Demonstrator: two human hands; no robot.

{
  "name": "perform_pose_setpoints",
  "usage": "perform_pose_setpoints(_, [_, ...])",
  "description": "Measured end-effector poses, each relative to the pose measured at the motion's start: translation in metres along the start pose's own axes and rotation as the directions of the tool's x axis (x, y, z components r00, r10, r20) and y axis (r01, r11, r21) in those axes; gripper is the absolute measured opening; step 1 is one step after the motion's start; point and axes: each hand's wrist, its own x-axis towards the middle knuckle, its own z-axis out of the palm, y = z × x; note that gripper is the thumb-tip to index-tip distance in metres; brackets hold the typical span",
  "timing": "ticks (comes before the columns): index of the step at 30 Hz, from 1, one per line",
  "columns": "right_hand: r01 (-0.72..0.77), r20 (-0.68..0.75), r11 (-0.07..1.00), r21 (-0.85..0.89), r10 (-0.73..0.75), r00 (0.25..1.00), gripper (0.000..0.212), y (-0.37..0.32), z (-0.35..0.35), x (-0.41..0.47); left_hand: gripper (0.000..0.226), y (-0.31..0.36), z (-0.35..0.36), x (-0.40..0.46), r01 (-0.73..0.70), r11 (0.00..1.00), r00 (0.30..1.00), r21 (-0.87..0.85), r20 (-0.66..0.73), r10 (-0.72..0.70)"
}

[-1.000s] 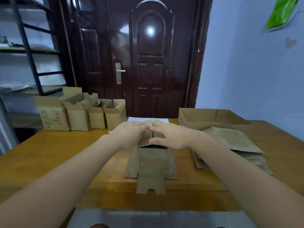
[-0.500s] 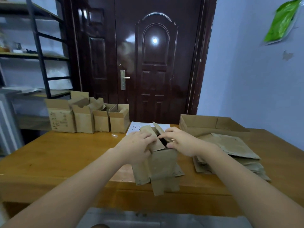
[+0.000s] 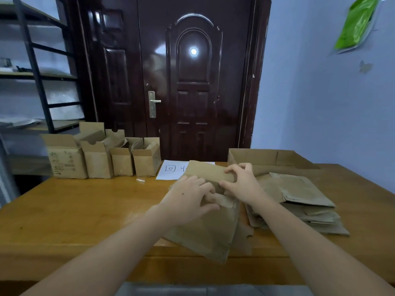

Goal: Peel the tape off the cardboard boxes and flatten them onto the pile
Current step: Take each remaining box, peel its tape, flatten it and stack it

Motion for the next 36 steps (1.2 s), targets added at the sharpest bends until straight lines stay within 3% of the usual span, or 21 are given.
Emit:
perform_pose_setpoints(4, [-0.138,0.128,0.989,0.062,0.129,0.983,0.05,0.01,0.007,0.011,0.036,-0.019,-0.017,0.001,0.038,0.981,0.999,-0.188,0.044,-0.031])
perform_pose_setpoints(6, [-0.147,0.2,0.985,0.088,0.127,0.972,0.058,0.013,0.01,0.017,0.05,-0.038,-0.024,-0.001,0.175,0.96,0.98,-0.221,0.129,-0.149])
perform_pose_setpoints(9, [-0.121,0.264,0.983,0.138,0.081,0.961,0.064,0.011,0.006,0.021,0.089,-0.072,-0.025,-0.011,0.361,0.909,0.905,-0.209,0.313,-0.288])
perform_pose_setpoints(12, [-0.07,0.315,0.981,0.179,0.01,0.949,0.064,0.007,0.003,0.025,0.092,-0.092,-0.015,-0.023,0.387,0.902,0.876,-0.19,0.381,-0.296])
perform_pose_setpoints(15, [-0.03,0.34,0.986,0.162,-0.027,0.94,0.063,0.001,0.006,0.03,0.069,-0.093,-0.004,-0.032,0.339,0.897,0.918,-0.285,0.311,-0.248])
perform_pose_setpoints(19, [0.041,0.184,0.997,0.071,-0.054,0.981,0.052,-0.002,0.018,0.046,0.055,-0.086,0.001,-0.04,0.335,0.869,0.938,-0.364,0.214,-0.272])
perform_pose_setpoints(24, [0.101,-0.09,0.984,0.145,-0.088,0.992,0.027,-0.001,0.029,0.057,0.058,-0.08,0.0,-0.044,0.457,0.821,0.889,-0.341,0.204,-0.41])
perform_pose_setpoints(26, [0.125,-0.145,0.976,0.176,-0.1,0.984,0.029,0.001,0.023,0.054,0.067,-0.081,-0.001,-0.043,0.482,0.808,0.876,-0.339,0.206,-0.436])
perform_pose_setpoints(30, [-0.061,0.014,0.867,0.495,0.062,0.998,0.025,0.01,0.01,0.04,0.089,-0.084,0.0,-0.043,0.499,0.737,0.865,-0.457,0.204,-0.459])
perform_pose_setpoints(31, [-0.094,0.061,0.858,0.506,0.073,0.995,0.023,0.013,0.008,0.037,0.09,-0.084,0.0,-0.043,0.507,0.723,0.859,-0.47,0.203,-0.47])
perform_pose_setpoints(33, [-0.097,0.122,0.924,0.37,0.056,0.991,0.024,0.02,0.007,0.032,0.081,-0.084,0.002,-0.044,0.516,0.739,0.854,-0.433,0.192,-0.483])
perform_pose_setpoints(36, [-0.111,0.127,0.943,0.313,0.074,0.989,0.029,0.021,0.003,0.029,0.071,-0.08,0.001,-0.047,0.494,0.773,0.865,-0.398,0.137,-0.483])
